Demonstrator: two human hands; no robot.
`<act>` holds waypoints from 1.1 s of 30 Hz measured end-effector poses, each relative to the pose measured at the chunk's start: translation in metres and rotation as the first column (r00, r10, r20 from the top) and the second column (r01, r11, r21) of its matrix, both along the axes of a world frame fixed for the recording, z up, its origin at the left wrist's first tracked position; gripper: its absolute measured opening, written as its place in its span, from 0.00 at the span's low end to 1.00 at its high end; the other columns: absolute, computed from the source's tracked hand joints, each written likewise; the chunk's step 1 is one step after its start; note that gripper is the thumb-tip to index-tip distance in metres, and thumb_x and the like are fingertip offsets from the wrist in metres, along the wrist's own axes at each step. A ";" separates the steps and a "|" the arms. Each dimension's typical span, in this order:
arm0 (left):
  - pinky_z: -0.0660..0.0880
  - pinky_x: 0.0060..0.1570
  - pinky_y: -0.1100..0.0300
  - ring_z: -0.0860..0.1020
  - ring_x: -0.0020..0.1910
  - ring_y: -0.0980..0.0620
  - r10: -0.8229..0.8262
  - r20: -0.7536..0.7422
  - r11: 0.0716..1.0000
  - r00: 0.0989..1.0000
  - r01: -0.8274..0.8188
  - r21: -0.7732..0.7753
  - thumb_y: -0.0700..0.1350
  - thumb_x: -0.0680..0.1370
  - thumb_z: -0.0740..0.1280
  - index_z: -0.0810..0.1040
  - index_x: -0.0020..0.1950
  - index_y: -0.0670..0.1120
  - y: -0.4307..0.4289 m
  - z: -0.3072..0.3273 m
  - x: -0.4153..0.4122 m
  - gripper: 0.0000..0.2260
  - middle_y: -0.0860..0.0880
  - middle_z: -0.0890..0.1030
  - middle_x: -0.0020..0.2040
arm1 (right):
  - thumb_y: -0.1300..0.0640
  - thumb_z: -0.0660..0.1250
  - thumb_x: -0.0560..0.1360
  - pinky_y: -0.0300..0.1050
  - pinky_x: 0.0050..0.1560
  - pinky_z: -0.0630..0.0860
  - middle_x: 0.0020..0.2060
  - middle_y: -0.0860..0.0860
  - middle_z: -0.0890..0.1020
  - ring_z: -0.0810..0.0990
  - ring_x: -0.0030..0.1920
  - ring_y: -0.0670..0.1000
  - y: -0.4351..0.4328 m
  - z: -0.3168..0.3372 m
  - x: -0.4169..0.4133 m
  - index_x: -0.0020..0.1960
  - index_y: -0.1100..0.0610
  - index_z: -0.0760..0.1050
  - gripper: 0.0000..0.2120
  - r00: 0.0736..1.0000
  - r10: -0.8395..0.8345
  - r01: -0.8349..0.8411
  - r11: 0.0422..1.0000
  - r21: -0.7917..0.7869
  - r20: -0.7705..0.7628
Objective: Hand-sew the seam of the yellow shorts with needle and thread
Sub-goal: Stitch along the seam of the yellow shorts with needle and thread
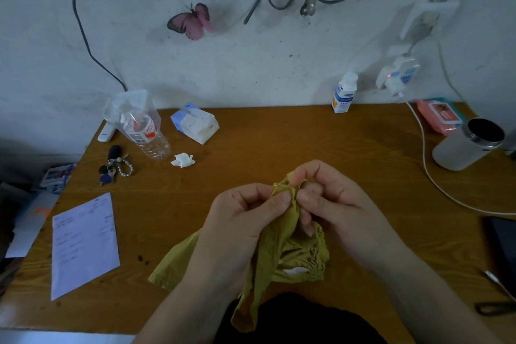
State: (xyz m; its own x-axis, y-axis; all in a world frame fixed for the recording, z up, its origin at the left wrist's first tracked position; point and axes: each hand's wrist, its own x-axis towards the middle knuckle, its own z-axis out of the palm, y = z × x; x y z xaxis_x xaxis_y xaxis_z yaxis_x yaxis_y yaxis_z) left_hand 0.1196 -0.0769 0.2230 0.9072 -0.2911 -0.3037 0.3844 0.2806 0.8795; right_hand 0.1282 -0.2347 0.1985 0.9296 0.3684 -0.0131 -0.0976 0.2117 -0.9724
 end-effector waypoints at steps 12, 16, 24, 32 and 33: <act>0.78 0.31 0.61 0.80 0.30 0.51 0.058 0.013 0.982 0.998 -0.060 0.179 0.51 0.61 0.73 0.84 0.34 0.45 0.001 -0.003 -0.001 0.09 0.45 0.82 0.31 | 0.53 0.67 0.73 0.33 0.39 0.73 0.46 0.49 0.76 0.74 0.39 0.43 0.015 0.009 -0.005 0.41 0.59 0.81 0.09 0.618 -0.084 0.593 0.702 -0.393 0.782; 0.78 0.32 0.59 0.79 0.30 0.49 0.071 -0.037 0.980 0.997 -0.063 0.187 0.47 0.64 0.72 0.84 0.34 0.42 0.000 -0.005 -0.002 0.09 0.43 0.82 0.32 | 0.60 0.68 0.72 0.29 0.41 0.70 0.44 0.48 0.75 0.74 0.40 0.41 0.016 0.011 -0.006 0.40 0.61 0.80 0.05 0.513 -0.211 0.664 0.711 -0.229 0.832; 0.78 0.32 0.60 0.81 0.30 0.51 0.100 -0.048 0.989 0.994 -0.094 0.118 0.46 0.64 0.71 0.84 0.34 0.43 0.004 -0.004 0.000 0.06 0.44 0.83 0.32 | 0.57 0.66 0.73 0.28 0.41 0.71 0.45 0.45 0.76 0.75 0.41 0.42 0.012 0.000 -0.005 0.46 0.54 0.78 0.03 0.615 -0.273 0.637 0.725 -0.262 0.739; 0.77 0.31 0.63 0.82 0.32 0.51 0.103 -0.018 0.988 0.995 -0.100 0.116 0.46 0.64 0.71 0.85 0.36 0.44 0.001 -0.003 0.000 0.07 0.44 0.84 0.33 | 0.55 0.67 0.72 0.28 0.43 0.72 0.43 0.50 0.78 0.76 0.44 0.41 0.014 -0.003 -0.003 0.46 0.59 0.82 0.09 0.638 -0.183 0.601 0.725 -0.335 0.748; 0.78 0.32 0.62 0.82 0.32 0.51 0.102 -0.015 0.987 0.995 -0.100 0.125 0.46 0.64 0.71 0.85 0.36 0.45 0.001 -0.003 0.000 0.07 0.44 0.84 0.34 | 0.55 0.67 0.73 0.28 0.44 0.72 0.43 0.50 0.78 0.76 0.45 0.40 0.014 -0.003 -0.003 0.46 0.59 0.82 0.09 0.630 -0.169 0.603 0.721 -0.342 0.758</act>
